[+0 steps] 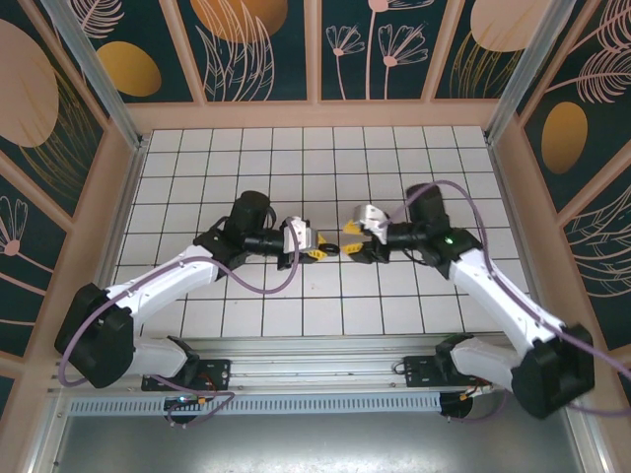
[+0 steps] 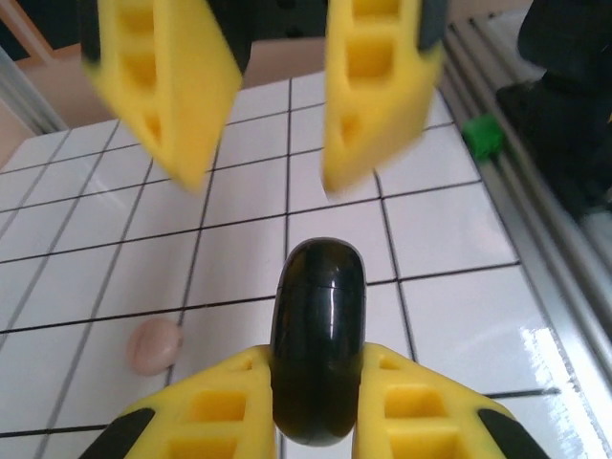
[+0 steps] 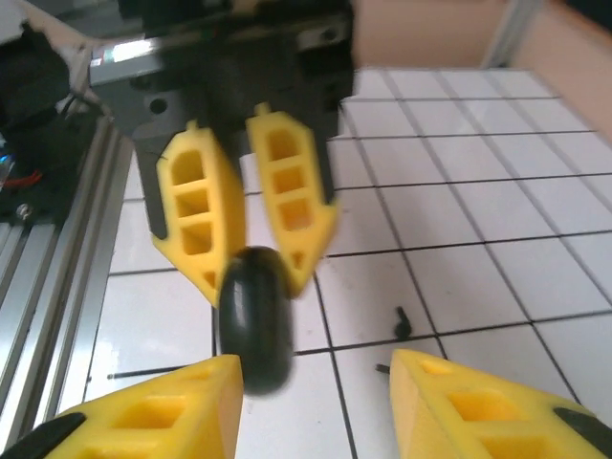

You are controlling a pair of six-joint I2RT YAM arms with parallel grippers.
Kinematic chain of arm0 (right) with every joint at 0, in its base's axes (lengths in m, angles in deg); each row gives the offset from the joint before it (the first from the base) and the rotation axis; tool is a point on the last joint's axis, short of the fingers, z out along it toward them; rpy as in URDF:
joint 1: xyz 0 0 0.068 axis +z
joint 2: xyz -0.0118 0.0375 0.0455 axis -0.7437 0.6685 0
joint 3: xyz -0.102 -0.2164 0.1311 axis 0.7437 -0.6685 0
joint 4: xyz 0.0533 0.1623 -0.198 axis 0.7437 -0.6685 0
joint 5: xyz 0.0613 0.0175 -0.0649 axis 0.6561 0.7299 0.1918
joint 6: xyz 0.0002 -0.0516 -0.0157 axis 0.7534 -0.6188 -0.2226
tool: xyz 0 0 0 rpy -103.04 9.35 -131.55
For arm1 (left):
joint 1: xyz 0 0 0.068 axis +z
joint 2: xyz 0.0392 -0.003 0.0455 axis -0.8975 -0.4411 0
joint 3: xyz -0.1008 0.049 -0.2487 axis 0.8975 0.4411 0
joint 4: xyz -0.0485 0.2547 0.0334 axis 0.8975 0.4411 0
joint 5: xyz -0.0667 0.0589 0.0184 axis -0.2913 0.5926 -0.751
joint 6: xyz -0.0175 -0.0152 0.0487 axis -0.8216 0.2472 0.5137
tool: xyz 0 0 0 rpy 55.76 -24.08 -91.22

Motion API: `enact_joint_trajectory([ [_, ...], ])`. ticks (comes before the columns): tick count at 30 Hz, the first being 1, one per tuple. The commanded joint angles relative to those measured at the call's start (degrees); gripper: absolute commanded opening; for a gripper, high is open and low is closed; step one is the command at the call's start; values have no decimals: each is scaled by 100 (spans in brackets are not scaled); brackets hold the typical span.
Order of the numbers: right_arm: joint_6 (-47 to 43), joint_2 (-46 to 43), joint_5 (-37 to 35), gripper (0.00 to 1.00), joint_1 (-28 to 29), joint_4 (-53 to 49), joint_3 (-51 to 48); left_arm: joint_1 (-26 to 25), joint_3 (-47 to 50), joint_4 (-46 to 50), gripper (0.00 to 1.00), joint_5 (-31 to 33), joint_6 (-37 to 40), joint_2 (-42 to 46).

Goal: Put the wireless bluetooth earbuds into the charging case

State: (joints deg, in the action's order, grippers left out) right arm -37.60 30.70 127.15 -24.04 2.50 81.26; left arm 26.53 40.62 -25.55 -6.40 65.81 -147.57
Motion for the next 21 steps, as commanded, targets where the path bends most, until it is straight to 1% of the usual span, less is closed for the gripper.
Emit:
enact_joint_trajectory([
  [1,1070,-630,742,47,-283,1719,-686,-6,427,-1925,11,-710,-1348,104],
  [3,1399,-810,871,48,-383,2123,-966,-6,631,-2715,11,-804,-1897,58],
  [6,1633,-782,1117,49,-419,2302,-1043,-11,752,-3369,11,-881,-2355,-21],
  [10,1741,-633,1321,49,-425,2373,-1024,-8,723,-3626,11,-934,-2589,-84],
  [14,1992,-440,1514,49,-412,2764,-1026,-7,675,-3803,11,-987,-2773,-150],
  [21,2134,-123,1565,47,-215,3084,-821,-9,681,-3996,11,-999,-2943,-210],
])
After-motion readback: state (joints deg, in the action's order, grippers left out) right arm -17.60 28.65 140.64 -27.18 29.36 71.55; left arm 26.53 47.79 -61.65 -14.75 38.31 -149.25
